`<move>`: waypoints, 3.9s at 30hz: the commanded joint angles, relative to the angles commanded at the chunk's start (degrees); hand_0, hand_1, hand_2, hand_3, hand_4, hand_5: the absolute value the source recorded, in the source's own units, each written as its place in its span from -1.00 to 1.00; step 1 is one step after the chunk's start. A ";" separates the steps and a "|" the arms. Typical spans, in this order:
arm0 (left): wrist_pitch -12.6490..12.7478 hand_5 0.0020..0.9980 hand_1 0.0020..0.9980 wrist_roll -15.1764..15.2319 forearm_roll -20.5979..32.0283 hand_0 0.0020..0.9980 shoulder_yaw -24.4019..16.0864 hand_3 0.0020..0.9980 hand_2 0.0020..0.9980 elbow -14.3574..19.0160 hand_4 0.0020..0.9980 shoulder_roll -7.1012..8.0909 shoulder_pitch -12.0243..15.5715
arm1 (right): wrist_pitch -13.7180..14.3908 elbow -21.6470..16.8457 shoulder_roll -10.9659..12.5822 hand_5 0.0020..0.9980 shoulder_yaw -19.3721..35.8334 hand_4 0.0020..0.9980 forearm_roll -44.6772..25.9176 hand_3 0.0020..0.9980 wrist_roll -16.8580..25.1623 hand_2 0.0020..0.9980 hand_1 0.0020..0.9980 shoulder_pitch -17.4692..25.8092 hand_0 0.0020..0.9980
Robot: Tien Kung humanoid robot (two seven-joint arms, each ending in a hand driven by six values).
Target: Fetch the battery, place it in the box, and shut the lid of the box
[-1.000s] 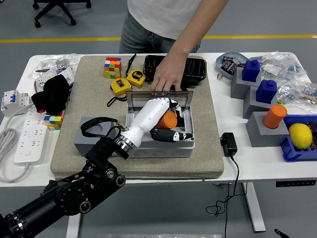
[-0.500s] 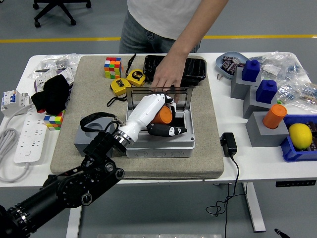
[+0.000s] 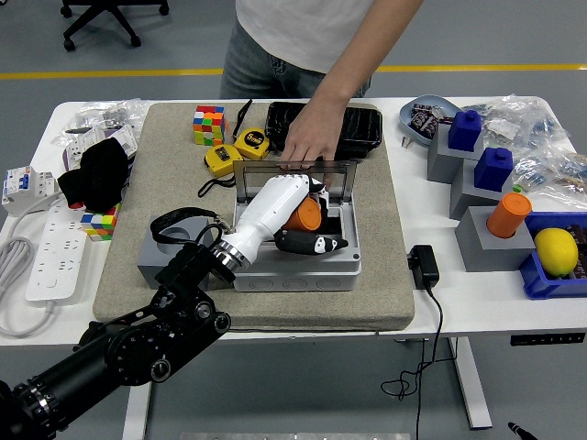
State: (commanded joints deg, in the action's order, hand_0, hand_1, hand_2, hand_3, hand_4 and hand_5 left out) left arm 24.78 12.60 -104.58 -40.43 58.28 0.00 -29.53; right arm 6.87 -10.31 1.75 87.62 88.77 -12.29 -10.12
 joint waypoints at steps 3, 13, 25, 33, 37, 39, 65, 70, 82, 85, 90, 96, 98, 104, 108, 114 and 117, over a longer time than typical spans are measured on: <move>-1.22 -0.39 -0.97 0.00 -0.14 -0.74 -0.21 -0.92 -0.87 -0.14 1.00 0.00 0.05 | 0.00 0.00 -0.01 0.48 0.02 0.82 0.01 0.05 -0.01 0.17 0.11 0.05 0.09; -4.39 -0.20 -0.56 -0.13 -0.72 -0.43 -1.32 -0.56 -0.57 -0.31 1.00 0.00 0.06 | 0.01 0.00 -0.06 0.49 -0.09 0.82 -0.18 0.05 0.07 0.17 0.11 0.00 0.09; -6.59 -0.15 -0.25 -0.82 -1.92 -0.23 -1.85 -0.26 -0.30 -0.74 1.00 0.00 0.04 | 0.01 0.00 -0.03 0.49 -0.01 0.82 -0.05 0.05 0.03 0.17 0.11 -0.02 0.09; -6.79 -0.18 -0.23 -0.94 -2.28 -0.21 -1.86 -0.24 -0.29 -0.47 1.00 0.00 -0.10 | -0.02 0.00 -0.02 0.48 -0.07 0.82 -0.06 0.05 -0.01 0.17 0.11 0.01 0.09; -6.85 -0.17 -0.22 -0.96 -2.20 -0.20 -1.88 -0.23 -0.28 -0.07 1.00 0.00 -0.05 | 0.00 0.00 0.04 0.49 -0.13 0.82 -0.13 0.05 0.00 0.17 0.11 -0.03 0.09; -6.91 -0.17 -0.22 -1.00 -2.19 -0.20 -1.88 -0.23 -0.28 0.67 1.00 0.00 0.06 | 0.00 0.00 0.03 0.49 -0.16 0.82 -0.18 0.05 0.01 0.17 0.11 -0.02 0.09; -5.27 -0.07 0.11 -0.06 -0.76 -0.10 -6.72 -0.02 0.01 21.16 1.00 2.17 3.62 | 0.12 0.00 -0.30 0.49 0.63 0.82 -0.17 0.05 0.11 0.17 0.11 0.21 0.08; -5.69 -0.05 0.42 -0.61 -0.46 0.18 -9.65 0.20 0.34 23.33 1.00 2.12 4.14 | 0.13 0.00 -0.38 0.48 0.76 0.82 -0.10 0.04 0.13 0.17 0.11 0.19 0.08; -10.83 0.29 1.00 -5.23 -2.21 1.00 -14.38 0.88 1.00 21.54 1.00 1.88 4.40 | 0.15 0.00 -0.39 0.48 1.01 0.82 0.07 0.05 0.00 0.17 0.11 0.21 0.09; -11.26 0.38 1.00 -5.78 -3.10 1.00 -14.83 0.90 1.00 20.69 1.00 1.91 4.36 | 0.14 0.00 -0.38 0.49 0.90 0.82 0.03 0.05 0.02 0.17 0.11 0.21 0.09; -11.80 0.38 1.00 -6.77 -4.02 1.00 -15.62 0.90 1.00 19.12 1.00 1.86 4.13 | 0.11 0.00 -0.35 0.49 0.76 0.82 -0.01 0.05 0.03 0.17 0.11 0.16 0.09; -11.77 0.86 1.00 -9.17 -6.00 1.00 -16.18 0.82 1.00 17.61 1.00 1.88 3.75 | 0.13 0.00 -0.27 0.48 0.77 0.82 0.02 0.04 -0.06 0.17 0.11 0.19 0.09; -11.75 1.00 1.00 -10.00 -7.17 1.00 -16.40 0.70 1.00 17.31 1.00 1.89 3.64 | 0.12 0.00 -0.25 0.49 0.83 0.82 0.13 0.05 -0.11 0.17 0.11 0.20 0.08; -11.50 1.00 1.00 -13.37 -12.54 1.00 -16.93 0.52 1.00 16.71 1.00 1.91 3.46 | 0.11 0.00 -0.33 0.49 0.72 0.82 0.02 0.05 -0.03 0.17 0.11 0.28 0.09; -11.24 1.00 1.00 -14.99 -14.88 1.00 -17.14 0.52 1.00 16.62 1.00 1.87 3.35 | 0.11 0.00 -0.33 0.49 0.76 0.82 0.05 0.05 -0.05 0.17 0.11 0.29 0.09; -11.40 1.00 1.00 -15.91 -16.31 1.00 -17.00 0.28 0.99 16.72 1.00 1.88 3.29 | 0.15 0.00 -0.26 0.48 0.92 0.82 0.06 0.05 -0.08 0.17 0.12 0.22 0.09; -11.59 1.00 1.00 -16.07 -16.44 1.00 -16.90 0.24 0.97 16.46 1.00 1.86 3.30 | 0.17 0.00 -0.26 0.49 0.94 0.82 0.01 0.05 -0.04 0.17 0.12 0.18 0.09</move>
State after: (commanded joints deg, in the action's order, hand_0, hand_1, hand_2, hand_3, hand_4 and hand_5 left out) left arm 13.19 -3.47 -121.02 -57.33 74.74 1.86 -26.23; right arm 7.05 -10.31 1.49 88.56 88.78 -12.33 -9.95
